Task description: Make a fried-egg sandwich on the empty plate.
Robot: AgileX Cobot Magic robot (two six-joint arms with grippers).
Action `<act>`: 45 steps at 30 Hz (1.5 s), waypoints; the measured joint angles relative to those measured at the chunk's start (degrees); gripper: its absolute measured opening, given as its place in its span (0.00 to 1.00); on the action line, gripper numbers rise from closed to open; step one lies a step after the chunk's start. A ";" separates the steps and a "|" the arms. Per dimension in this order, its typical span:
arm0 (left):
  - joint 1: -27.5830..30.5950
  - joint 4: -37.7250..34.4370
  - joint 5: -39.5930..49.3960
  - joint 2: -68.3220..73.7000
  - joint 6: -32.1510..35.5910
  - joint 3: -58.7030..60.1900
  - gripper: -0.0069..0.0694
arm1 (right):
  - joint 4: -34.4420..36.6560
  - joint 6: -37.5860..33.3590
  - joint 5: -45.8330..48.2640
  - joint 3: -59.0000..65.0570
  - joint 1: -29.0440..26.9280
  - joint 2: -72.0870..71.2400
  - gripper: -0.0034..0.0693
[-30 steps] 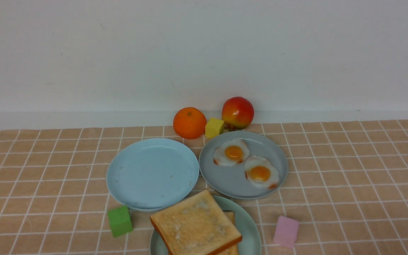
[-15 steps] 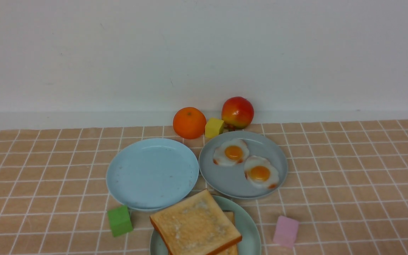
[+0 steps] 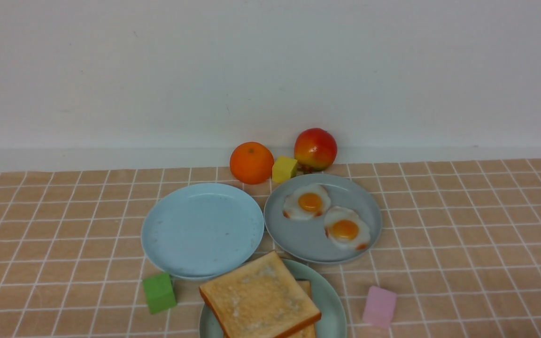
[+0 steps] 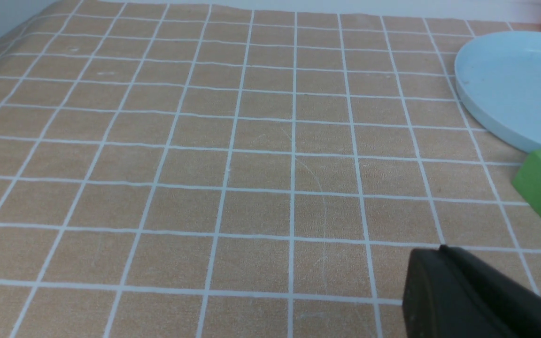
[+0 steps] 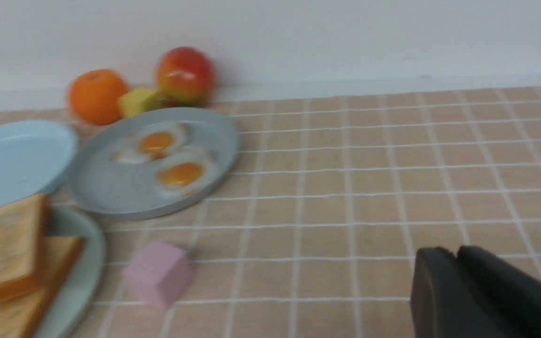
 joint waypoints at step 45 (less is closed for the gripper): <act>0.00 -0.04 -0.05 -0.02 0.00 0.07 0.16 | 0.62 0.00 -4.52 8.72 -4.56 -0.79 0.23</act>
